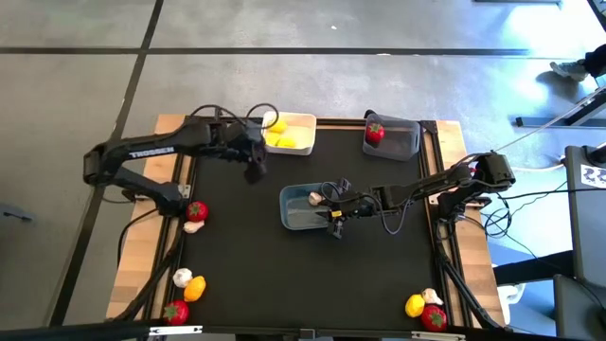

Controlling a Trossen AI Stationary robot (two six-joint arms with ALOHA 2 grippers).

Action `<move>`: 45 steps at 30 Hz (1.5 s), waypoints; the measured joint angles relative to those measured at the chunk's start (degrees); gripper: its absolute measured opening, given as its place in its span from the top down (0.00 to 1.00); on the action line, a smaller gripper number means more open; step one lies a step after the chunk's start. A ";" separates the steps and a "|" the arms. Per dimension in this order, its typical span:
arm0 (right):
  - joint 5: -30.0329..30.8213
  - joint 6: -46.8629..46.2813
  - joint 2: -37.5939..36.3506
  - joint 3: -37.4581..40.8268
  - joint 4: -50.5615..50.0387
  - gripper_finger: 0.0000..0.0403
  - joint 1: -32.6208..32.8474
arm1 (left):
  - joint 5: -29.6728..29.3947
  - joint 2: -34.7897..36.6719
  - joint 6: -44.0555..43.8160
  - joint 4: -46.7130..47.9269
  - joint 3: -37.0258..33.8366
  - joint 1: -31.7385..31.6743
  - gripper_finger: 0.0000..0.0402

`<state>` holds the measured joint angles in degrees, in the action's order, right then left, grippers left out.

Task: Sort produce into baskets
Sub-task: Put the red tomato into the black bin

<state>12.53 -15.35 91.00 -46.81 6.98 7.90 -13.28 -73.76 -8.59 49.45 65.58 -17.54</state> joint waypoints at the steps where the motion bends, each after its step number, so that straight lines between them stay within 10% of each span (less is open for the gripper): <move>1: 0.00 0.00 0.00 0.00 0.00 0.63 0.00 | 0.02 0.61 -0.92 1.52 0.00 0.78 0.34; 13: 0.00 0.00 0.00 0.00 0.04 0.63 0.00 | 0.04 2.15 -9.60 16.11 0.00 10.85 0.34; 31: 0.00 0.00 0.00 0.00 0.57 0.63 0.00 | 0.00 1.70 -7.62 13.52 -0.04 14.71 0.34; 45: 0.00 0.00 0.00 0.00 0.57 0.63 0.00 | -0.01 1.67 -6.20 14.54 -0.04 15.23 0.02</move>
<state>12.53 -15.35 91.00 -46.81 7.55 7.90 -13.29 -72.10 -14.79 63.99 65.54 -2.31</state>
